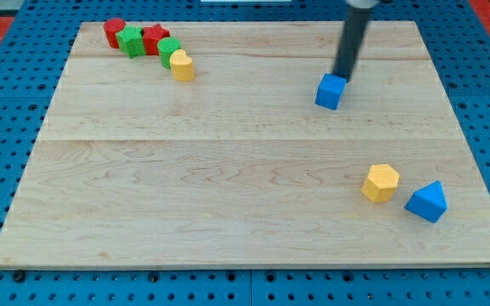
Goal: Move the blue cube to the yellow hexagon
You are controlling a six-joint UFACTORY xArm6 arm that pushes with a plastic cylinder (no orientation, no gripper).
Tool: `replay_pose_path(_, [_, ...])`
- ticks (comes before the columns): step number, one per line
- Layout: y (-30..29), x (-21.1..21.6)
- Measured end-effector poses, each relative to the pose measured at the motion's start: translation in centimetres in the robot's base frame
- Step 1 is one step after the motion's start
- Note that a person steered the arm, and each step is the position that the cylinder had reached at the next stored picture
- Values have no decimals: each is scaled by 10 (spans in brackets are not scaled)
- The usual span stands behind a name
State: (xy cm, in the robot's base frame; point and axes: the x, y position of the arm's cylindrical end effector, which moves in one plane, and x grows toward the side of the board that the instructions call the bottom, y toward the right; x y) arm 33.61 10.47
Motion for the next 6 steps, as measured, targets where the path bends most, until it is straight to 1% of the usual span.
replay_pose_path(1, [-14,71])
replay_pose_path(2, [-13,120])
replay_pose_path(3, [-45,90])
replay_pose_path(4, [-88,137])
replay_pose_path(6, [0,145])
